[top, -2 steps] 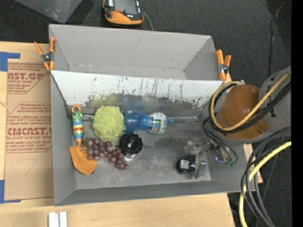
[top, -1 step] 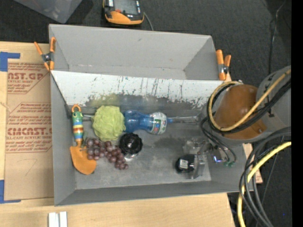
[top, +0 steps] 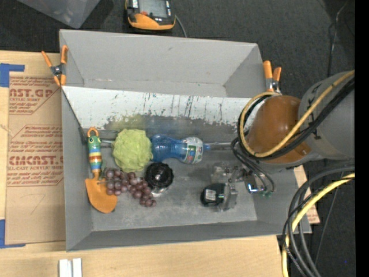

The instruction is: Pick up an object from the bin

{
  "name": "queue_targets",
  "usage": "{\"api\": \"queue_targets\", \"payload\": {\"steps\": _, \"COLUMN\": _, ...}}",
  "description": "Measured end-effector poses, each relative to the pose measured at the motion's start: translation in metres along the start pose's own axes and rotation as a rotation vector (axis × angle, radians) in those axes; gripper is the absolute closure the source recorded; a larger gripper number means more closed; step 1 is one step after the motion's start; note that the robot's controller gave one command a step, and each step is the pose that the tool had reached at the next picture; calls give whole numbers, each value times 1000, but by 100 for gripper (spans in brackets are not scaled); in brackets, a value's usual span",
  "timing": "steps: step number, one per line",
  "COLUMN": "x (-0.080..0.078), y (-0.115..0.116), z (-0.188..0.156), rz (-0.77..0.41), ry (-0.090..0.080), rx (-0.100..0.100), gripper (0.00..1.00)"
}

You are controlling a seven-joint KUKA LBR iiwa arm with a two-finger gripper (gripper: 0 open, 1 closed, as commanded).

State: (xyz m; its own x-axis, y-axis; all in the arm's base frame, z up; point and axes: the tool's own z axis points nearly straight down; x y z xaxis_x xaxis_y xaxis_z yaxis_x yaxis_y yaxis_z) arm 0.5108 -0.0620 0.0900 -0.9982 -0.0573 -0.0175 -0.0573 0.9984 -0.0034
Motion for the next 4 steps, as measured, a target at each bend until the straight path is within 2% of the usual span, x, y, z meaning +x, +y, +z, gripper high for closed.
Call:
{"api": "queue_targets", "payload": {"steps": 1, "x": 3, "y": -13, "z": 2, "rz": -2, "ry": -1, "rx": -1, "gripper": 100}}
{"api": "queue_targets", "payload": {"steps": 2, "x": 14, "y": -23, "z": -5, "rz": -34, "ry": 2, "rx": 1, "gripper": 100}}
{"api": "queue_targets", "payload": {"steps": 3, "x": -25, "y": -28, "z": 17, "rz": -270, "ry": -5, "rx": 2, "gripper": 100}}
{"api": "queue_targets", "payload": {"steps": 4, "x": -11, "y": -21, "z": -73, "rz": -191, "ry": 5, "rx": -1, "gripper": 100}}
